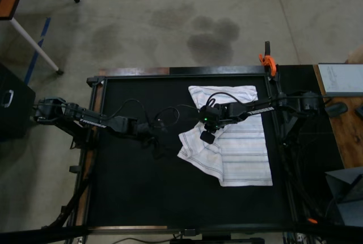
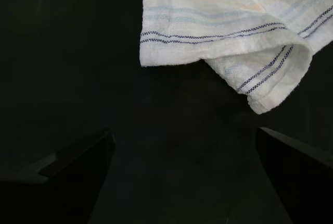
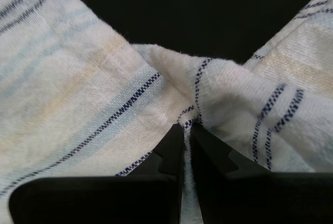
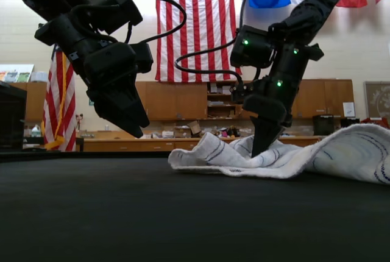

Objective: Fold the towel

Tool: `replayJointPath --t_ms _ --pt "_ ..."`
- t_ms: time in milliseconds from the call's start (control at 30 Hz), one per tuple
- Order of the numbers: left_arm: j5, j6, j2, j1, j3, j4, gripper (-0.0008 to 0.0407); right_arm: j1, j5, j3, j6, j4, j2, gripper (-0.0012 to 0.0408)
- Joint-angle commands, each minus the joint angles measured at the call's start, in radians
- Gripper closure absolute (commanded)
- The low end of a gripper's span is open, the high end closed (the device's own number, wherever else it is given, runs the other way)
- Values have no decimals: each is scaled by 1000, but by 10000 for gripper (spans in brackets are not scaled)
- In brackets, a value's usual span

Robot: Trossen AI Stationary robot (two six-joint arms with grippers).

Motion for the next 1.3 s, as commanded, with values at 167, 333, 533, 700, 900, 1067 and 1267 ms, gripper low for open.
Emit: replayJointPath --t_ms 167,333,533,700,900,1067,1267 --pt "-1 0 0 0 0 0 25 74 3 23 130 -73 -48 394" --pt "-1 0 0 0 0 0 25 137 21 22 234 -63 -115 396" --pt "0 0 0 0 0 1 25 158 57 22 271 -87 -174 396" --pt "0 -1 0 0 0 0 25 158 55 21 259 -87 -163 377" --pt "0 -1 0 0 0 0 25 158 39 21 251 -87 -127 334" --pt "0 -1 0 0 0 0 25 158 21 21 248 -87 -124 305" --pt "0 -1 0 0 0 0 25 158 16 21 243 -88 -124 298"
